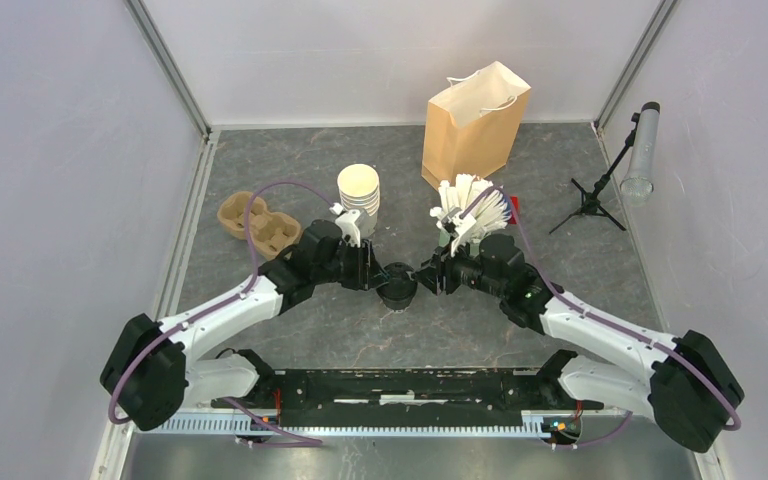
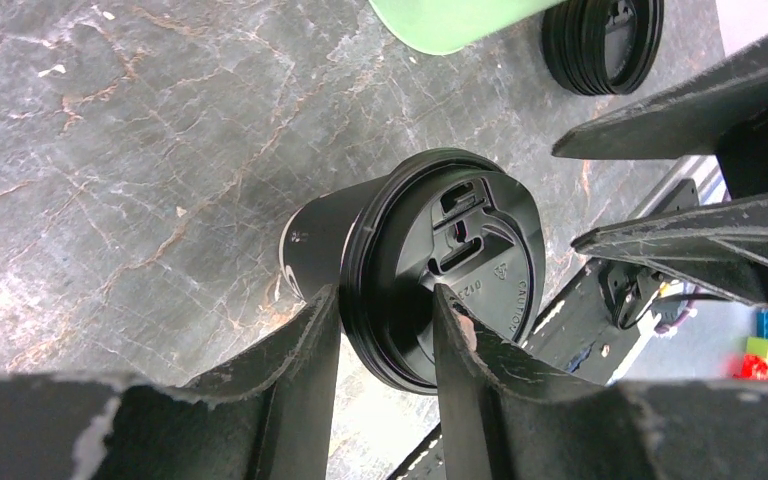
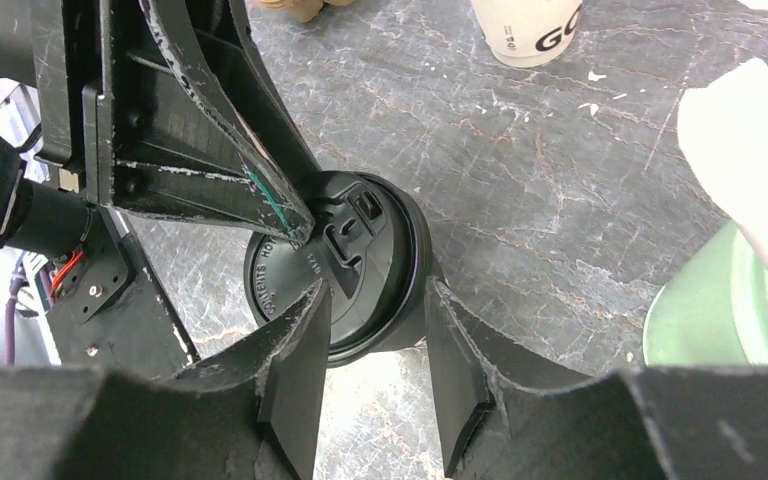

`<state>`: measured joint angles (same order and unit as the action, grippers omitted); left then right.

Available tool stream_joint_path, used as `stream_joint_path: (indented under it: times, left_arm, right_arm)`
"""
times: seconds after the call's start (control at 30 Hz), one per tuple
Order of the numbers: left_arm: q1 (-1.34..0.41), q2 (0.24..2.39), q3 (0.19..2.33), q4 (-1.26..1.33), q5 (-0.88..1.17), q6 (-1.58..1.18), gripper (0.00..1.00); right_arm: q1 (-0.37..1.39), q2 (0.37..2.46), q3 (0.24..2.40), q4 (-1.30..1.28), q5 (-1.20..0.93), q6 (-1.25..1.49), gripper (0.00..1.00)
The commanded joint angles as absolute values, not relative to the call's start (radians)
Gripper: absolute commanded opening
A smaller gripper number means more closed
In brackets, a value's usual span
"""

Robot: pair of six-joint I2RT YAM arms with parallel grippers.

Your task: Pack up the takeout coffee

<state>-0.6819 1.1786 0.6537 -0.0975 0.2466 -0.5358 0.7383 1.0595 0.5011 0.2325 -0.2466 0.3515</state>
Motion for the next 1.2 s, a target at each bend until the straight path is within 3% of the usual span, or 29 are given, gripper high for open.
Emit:
stream_joint_path:
  times: [0.0,0.43,0.83,1.17]
  left_arm:
    - [-0.681,1.193,0.636,-0.105,0.283,-0.4,0.44]
    - [-0.68,1.264,0.664,-0.13,0.306,-0.347,0.45]
    - [-0.68,1.265,0.587,-0.098,0.241,-0.42,0.44]
    - [-0.68,1.279,0.579,-0.082,0.203,-0.474,0.44]
  right_arm:
    - [0.732,1.094,0.568,0.236,-0.306,0.316,0.45]
    - [0.715,1.208,0.593,0.268,-0.316,0.288,0.37]
    - [0.715,1.214,0.324,0.404,-0.283,0.358,0.3]
    - [0.722,1.198,0.264,0.418,-0.269,0.377,0.29]
